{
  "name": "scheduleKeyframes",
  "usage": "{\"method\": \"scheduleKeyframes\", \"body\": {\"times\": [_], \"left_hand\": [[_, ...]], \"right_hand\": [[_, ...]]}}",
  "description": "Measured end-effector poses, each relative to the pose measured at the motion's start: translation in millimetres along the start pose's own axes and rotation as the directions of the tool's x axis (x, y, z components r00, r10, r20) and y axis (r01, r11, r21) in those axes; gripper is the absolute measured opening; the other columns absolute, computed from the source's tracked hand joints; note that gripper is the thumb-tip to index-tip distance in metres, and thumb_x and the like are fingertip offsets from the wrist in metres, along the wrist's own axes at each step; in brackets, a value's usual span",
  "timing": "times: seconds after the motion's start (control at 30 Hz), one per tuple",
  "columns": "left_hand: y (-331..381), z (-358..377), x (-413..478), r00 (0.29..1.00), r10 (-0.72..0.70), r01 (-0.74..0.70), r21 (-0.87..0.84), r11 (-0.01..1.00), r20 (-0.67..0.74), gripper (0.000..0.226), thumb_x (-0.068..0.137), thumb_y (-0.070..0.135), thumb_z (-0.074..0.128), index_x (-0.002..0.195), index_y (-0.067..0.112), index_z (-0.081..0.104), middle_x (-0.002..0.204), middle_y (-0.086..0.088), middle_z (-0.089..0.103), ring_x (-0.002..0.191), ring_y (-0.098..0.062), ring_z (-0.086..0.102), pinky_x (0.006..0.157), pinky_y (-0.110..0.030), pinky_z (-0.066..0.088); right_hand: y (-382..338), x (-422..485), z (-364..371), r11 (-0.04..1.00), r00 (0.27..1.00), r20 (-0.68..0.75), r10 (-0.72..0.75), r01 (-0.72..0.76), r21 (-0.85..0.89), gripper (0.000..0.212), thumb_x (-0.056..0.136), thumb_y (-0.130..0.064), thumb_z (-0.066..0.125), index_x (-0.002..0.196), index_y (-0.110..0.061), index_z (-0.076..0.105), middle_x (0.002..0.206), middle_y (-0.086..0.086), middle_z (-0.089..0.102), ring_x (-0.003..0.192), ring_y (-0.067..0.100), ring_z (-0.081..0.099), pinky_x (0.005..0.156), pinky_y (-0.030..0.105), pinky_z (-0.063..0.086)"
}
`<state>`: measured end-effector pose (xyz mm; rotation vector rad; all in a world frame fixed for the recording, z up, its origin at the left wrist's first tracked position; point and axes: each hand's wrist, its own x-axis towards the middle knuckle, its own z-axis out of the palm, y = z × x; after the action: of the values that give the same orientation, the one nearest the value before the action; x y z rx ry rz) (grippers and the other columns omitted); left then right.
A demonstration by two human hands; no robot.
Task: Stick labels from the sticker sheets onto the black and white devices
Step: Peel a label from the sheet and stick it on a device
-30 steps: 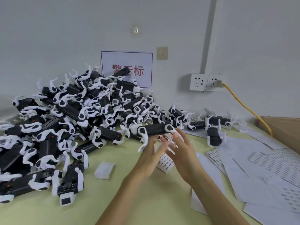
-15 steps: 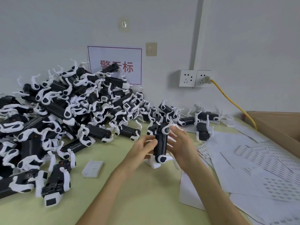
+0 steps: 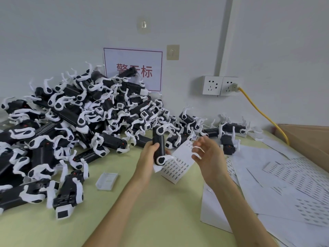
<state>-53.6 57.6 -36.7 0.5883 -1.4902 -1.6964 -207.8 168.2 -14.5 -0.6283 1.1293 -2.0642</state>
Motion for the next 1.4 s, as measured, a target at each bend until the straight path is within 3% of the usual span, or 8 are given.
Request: {"method": "scheduleKeyframes", "body": {"times": [0.07, 0.2, 0.4, 0.57, 0.73, 0.9, 1.07, 1.4], "left_hand": [[-4, 1, 0, 1.000, -0.003, 0.003, 0.000, 1.000, -0.005, 0.023, 0.107, 0.032, 0.046, 0.112, 0.016, 0.061, 0.094, -0.003, 0.073, 0.087, -0.015, 0.067, 0.081, -0.032, 0.047], [-9, 7, -2, 1.000, -0.009, 0.008, 0.036, 0.999, 0.022, 0.018, 0.107, 0.034, 0.050, 0.110, 0.022, 0.063, 0.103, -0.004, 0.072, 0.094, -0.016, 0.068, 0.085, -0.029, 0.049], [-11, 11, -7, 0.995, 0.051, -0.058, 0.083, 0.995, 0.086, 0.021, 0.107, 0.023, 0.053, 0.126, 0.018, 0.057, 0.099, 0.012, 0.076, 0.094, -0.002, 0.071, 0.069, -0.013, 0.053], [-12, 12, -8, 0.991, 0.092, -0.105, 0.135, 0.985, 0.102, 0.024, 0.106, 0.022, 0.054, 0.130, 0.018, 0.054, 0.109, 0.008, 0.072, 0.107, -0.007, 0.067, 0.087, -0.020, 0.049], [-15, 13, -8, 0.986, 0.125, -0.141, 0.150, 0.979, 0.107, 0.034, 0.093, 0.039, 0.060, 0.125, 0.028, 0.054, 0.112, 0.015, 0.072, 0.115, -0.008, 0.066, 0.097, -0.028, 0.050], [-15, 14, -8, 0.981, 0.154, -0.169, 0.138, 0.976, 0.114, 0.036, 0.089, 0.040, 0.063, 0.123, 0.030, 0.054, 0.112, 0.015, 0.073, 0.113, -0.007, 0.067, 0.090, -0.022, 0.051], [-13, 15, -11, 0.977, 0.183, -0.199, 0.157, 0.967, 0.106, 0.033, 0.094, 0.027, 0.067, 0.123, 0.028, 0.053, 0.108, 0.019, 0.074, 0.106, -0.001, 0.069, 0.084, -0.014, 0.051], [-14, 15, -10, 0.979, 0.191, -0.202, 0.190, 0.961, 0.076, 0.034, 0.097, 0.013, 0.069, 0.124, 0.025, 0.052, 0.113, 0.003, 0.072, 0.104, -0.001, 0.069, 0.082, -0.017, 0.053]], "right_hand": [[3, -2, 4, 0.991, 0.996, 0.092, 0.008, 0.005, -0.133, 0.013, 0.094, -0.021, 0.061, 0.082, -0.017, 0.064, 0.079, 0.003, 0.064, 0.065, 0.015, 0.058, 0.065, 0.027, 0.044], [10, -9, 13, 0.942, 0.965, 0.257, -0.049, 0.131, -0.310, 0.014, 0.090, -0.016, 0.066, 0.077, -0.021, 0.069, 0.084, 0.002, 0.068, 0.072, 0.013, 0.061, 0.067, 0.021, 0.047], [16, -12, 16, 0.864, 0.955, 0.250, -0.158, 0.257, -0.434, 0.012, 0.099, -0.015, 0.065, 0.088, -0.014, 0.070, 0.082, -0.007, 0.068, 0.079, 0.007, 0.065, 0.075, 0.023, 0.051], [19, -13, 17, 0.850, 0.957, 0.240, -0.165, 0.261, -0.458, 0.015, 0.099, -0.019, 0.065, 0.085, -0.019, 0.070, 0.081, -0.007, 0.069, 0.083, 0.009, 0.065, 0.073, 0.024, 0.053], [18, -13, 19, 0.878, 0.958, 0.241, -0.154, 0.244, -0.411, 0.015, 0.099, -0.012, 0.063, 0.085, -0.015, 0.069, 0.082, -0.008, 0.069, 0.080, 0.007, 0.067, 0.068, 0.020, 0.054], [19, -14, 19, 0.891, 0.957, 0.218, -0.190, 0.261, -0.371, 0.016, 0.097, -0.007, 0.065, 0.084, -0.012, 0.070, 0.080, -0.006, 0.070, 0.077, 0.007, 0.067, 0.062, 0.019, 0.054], [21, -12, 18, 0.870, 0.953, 0.216, -0.211, 0.284, -0.402, 0.018, 0.097, -0.008, 0.065, 0.082, -0.015, 0.071, 0.081, -0.006, 0.070, 0.080, 0.011, 0.067, 0.069, 0.028, 0.056], [22, -11, 16, 0.842, 0.948, 0.211, -0.238, 0.310, -0.442, 0.017, 0.097, -0.009, 0.065, 0.083, -0.016, 0.071, 0.085, -0.002, 0.071, 0.081, 0.016, 0.066, 0.072, 0.043, 0.057]]}}
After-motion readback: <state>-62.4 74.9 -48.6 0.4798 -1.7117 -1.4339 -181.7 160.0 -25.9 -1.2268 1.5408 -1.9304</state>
